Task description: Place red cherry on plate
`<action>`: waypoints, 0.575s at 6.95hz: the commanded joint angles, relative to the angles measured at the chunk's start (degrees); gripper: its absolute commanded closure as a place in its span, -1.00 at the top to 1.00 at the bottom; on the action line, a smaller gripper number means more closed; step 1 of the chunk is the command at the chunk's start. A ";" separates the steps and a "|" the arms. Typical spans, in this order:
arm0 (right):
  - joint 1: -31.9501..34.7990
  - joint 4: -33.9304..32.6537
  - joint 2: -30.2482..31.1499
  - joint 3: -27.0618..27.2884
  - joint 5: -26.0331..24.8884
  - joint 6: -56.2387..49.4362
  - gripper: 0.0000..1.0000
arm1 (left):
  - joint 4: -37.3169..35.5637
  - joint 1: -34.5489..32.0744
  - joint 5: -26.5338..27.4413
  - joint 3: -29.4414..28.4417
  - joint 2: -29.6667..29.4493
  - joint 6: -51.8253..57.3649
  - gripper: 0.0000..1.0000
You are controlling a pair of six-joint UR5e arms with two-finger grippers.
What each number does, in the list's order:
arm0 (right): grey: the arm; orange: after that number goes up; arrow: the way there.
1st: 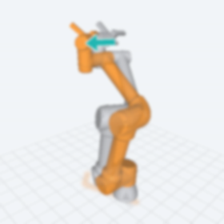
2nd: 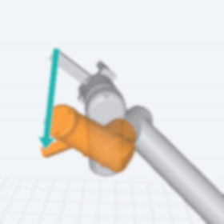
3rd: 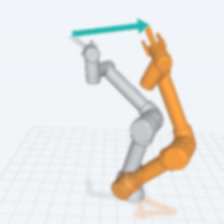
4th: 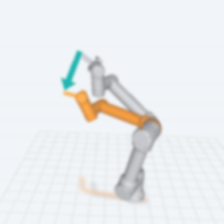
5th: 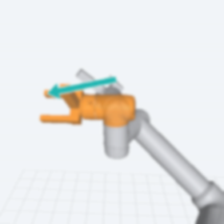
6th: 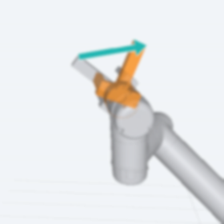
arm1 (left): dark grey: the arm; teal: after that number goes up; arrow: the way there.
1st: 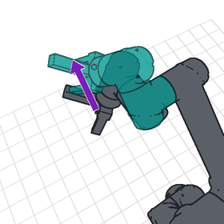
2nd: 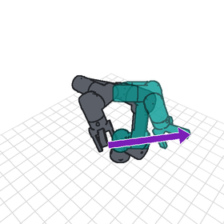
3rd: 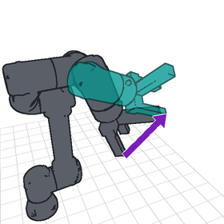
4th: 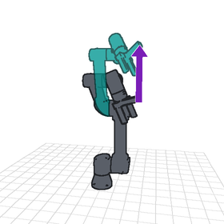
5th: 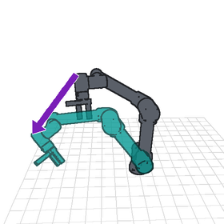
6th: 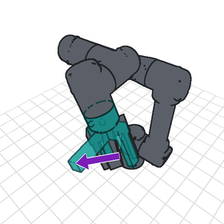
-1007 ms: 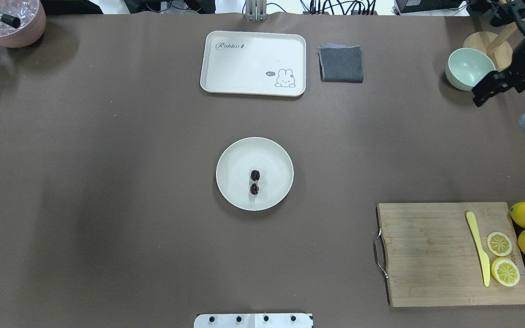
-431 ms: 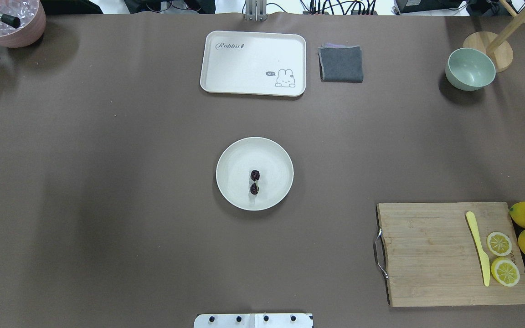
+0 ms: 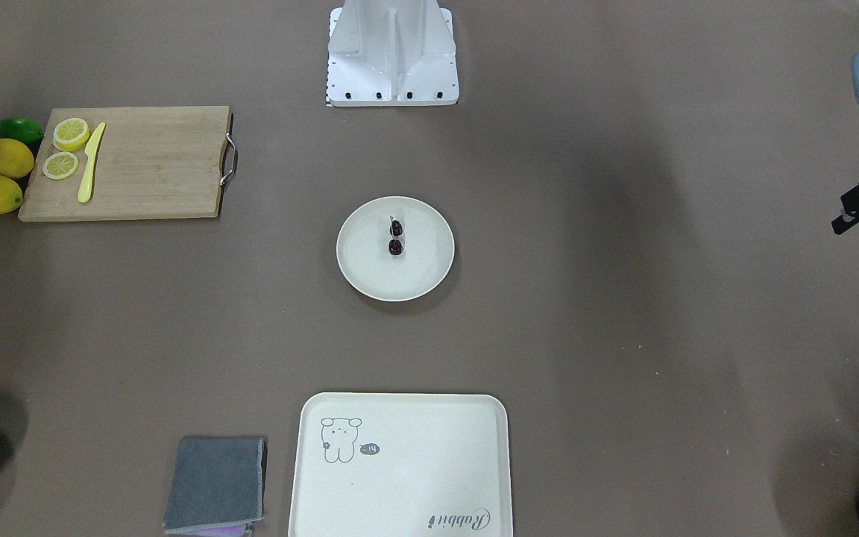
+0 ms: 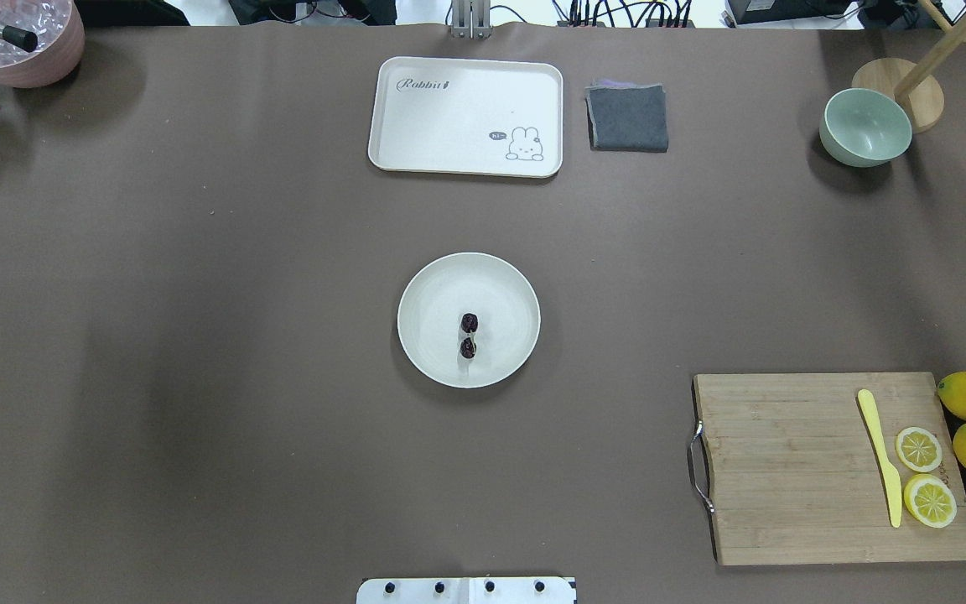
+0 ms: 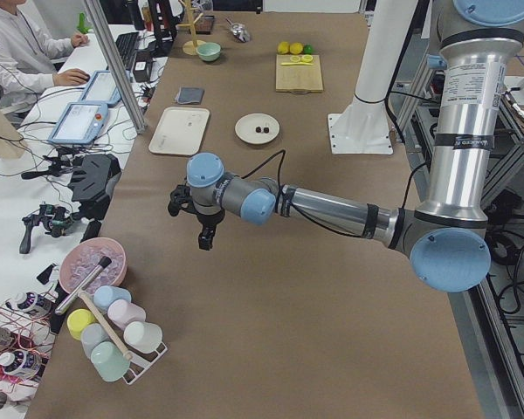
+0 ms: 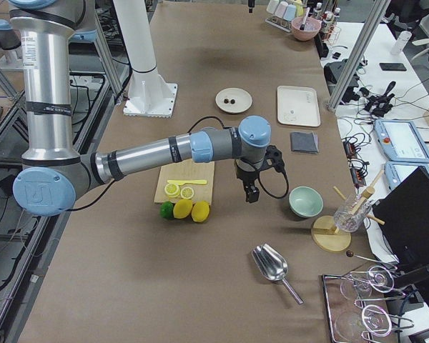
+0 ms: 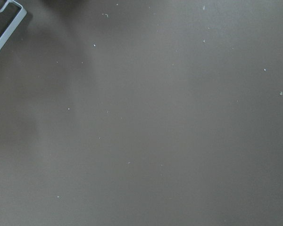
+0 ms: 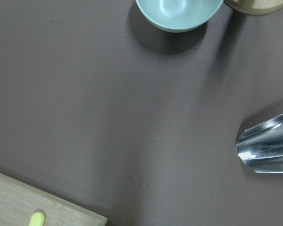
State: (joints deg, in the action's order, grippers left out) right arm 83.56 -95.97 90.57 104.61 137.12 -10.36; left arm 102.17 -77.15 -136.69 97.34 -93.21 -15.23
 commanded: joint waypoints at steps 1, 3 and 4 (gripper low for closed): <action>4.84 0.17 0.30 -6.15 0.07 -6.51 1.00 | 0.66 -0.72 -0.07 -0.22 4.49 1.68 0.95; 8.80 -0.09 0.48 -8.36 0.07 -9.76 1.00 | 0.05 -5.36 -0.07 -1.09 7.24 7.65 0.95; 10.12 0.16 1.79 -7.84 -0.01 -9.77 1.00 | 0.14 -8.34 -0.07 -0.57 9.17 7.67 0.95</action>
State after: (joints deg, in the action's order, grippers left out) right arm 91.78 -95.94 91.34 96.89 137.18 -19.45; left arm 102.29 -82.18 -136.76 96.53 -86.25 -8.72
